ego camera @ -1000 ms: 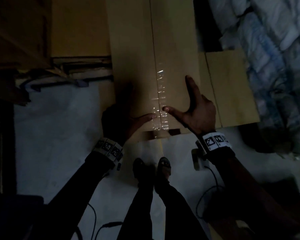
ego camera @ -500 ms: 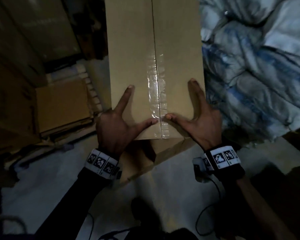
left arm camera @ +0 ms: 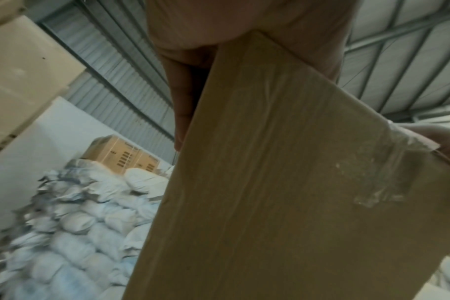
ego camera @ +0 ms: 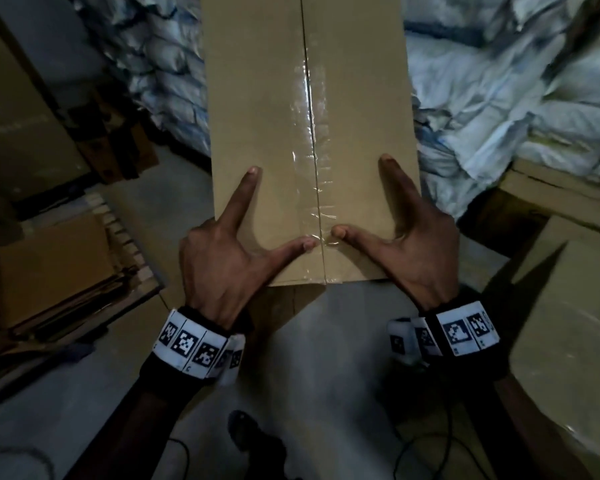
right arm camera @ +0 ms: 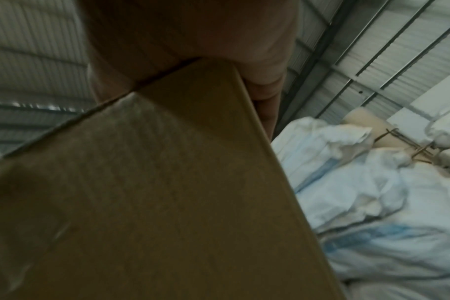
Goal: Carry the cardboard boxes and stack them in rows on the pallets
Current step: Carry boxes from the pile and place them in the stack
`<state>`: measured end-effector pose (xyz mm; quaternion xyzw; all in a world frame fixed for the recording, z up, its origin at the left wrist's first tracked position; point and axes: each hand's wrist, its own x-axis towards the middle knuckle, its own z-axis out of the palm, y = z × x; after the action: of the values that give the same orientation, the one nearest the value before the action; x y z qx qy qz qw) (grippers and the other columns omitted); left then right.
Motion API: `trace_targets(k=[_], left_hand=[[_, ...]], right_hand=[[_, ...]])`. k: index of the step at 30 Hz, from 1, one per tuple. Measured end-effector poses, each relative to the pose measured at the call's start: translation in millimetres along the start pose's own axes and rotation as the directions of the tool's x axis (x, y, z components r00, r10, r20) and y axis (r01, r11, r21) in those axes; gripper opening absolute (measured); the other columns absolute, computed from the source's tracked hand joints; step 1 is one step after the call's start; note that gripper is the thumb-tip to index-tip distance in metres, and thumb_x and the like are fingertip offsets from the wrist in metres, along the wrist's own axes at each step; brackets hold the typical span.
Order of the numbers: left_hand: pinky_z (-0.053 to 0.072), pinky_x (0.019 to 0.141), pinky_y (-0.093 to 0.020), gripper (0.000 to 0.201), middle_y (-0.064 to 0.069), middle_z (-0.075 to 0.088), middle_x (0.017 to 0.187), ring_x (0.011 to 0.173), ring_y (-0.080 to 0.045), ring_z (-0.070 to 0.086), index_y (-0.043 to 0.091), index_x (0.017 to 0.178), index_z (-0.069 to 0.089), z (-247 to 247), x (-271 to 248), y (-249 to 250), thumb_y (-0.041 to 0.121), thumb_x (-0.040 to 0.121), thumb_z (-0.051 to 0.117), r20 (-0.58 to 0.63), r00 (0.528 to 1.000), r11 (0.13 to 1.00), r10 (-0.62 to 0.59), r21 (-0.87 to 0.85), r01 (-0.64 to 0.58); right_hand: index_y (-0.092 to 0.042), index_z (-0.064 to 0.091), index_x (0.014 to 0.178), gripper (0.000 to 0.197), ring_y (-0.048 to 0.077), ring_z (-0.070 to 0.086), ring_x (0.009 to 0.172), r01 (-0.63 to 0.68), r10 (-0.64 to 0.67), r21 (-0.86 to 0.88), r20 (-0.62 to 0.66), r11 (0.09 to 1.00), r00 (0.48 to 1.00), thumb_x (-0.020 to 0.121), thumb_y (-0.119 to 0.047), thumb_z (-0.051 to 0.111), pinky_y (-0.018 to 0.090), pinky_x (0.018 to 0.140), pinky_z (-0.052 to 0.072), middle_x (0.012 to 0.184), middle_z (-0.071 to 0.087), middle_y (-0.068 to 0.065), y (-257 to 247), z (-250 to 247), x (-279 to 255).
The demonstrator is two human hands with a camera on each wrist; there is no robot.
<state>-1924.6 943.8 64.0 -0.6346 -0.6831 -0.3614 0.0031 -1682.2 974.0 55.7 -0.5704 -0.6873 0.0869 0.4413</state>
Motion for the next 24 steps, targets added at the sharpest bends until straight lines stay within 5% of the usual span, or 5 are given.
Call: trace_targets(k=[4,10,17,20,24], left_hand=[[0.057,0.087,-0.04,0.112,-0.02,0.074,0.104,0.093,-0.032,0.071,0.048,0.155,0.034,-12,-56,50,0.098,0.058,0.061,-0.046,0.997,0.995,0.062,-0.072,-0.065],[0.057,0.079,-0.033,0.112,-0.016,0.076,0.098,0.084,-0.027,0.072,0.047,0.154,0.037,-35,-114,110,0.097,0.057,0.064,-0.071,0.985,0.98,0.157,-0.113,-0.165],[0.054,0.077,-0.029,0.113,-0.012,0.076,0.09,0.078,-0.023,0.072,0.045,0.154,0.039,-64,-189,150,0.096,0.056,0.067,-0.086,0.958,0.943,0.272,-0.175,-0.284],[0.059,0.079,-0.038,0.113,-0.013,0.076,0.092,0.08,-0.025,0.073,0.045,0.155,0.038,-79,-229,153,0.096,0.057,0.066,-0.065,0.947,0.921,0.314,-0.22,-0.32],[0.058,0.072,-0.039,0.112,-0.011,0.076,0.087,0.069,-0.02,0.068,0.043,0.154,0.04,-98,-288,160,0.097,0.059,0.063,-0.027,0.937,0.896,0.348,-0.283,-0.341]], right_hand=[[-0.044,0.035,0.156,0.106,0.0,0.046,0.139,-0.003,0.004,0.032,-0.035,0.999,0.999,0.066,-0.081,0.078,0.022,0.115,0.039,0.153,0.049,-0.019,7,-67,-48],[-0.039,0.036,0.157,0.106,-0.001,0.046,0.139,-0.001,0.001,0.005,-0.115,1.0,0.993,0.068,-0.083,0.074,0.02,0.113,0.038,0.153,0.048,-0.018,2,-150,-111],[-0.042,0.036,0.157,0.104,0.001,0.057,0.125,-0.059,0.038,-0.077,-0.248,0.995,0.968,0.068,-0.083,0.074,0.03,0.109,0.048,0.14,0.051,-0.027,-23,-226,-207],[-0.042,0.036,0.156,0.104,0.01,0.063,0.121,-0.103,0.067,-0.116,-0.281,0.988,0.957,0.069,-0.082,0.075,0.038,0.106,0.052,0.14,0.061,-0.013,-40,-248,-257],[-0.042,0.035,0.157,0.105,0.011,0.063,0.123,-0.185,0.125,-0.178,-0.305,0.966,0.944,0.068,-0.082,0.076,0.039,0.105,0.053,0.144,0.059,-0.013,-61,-278,-334]])
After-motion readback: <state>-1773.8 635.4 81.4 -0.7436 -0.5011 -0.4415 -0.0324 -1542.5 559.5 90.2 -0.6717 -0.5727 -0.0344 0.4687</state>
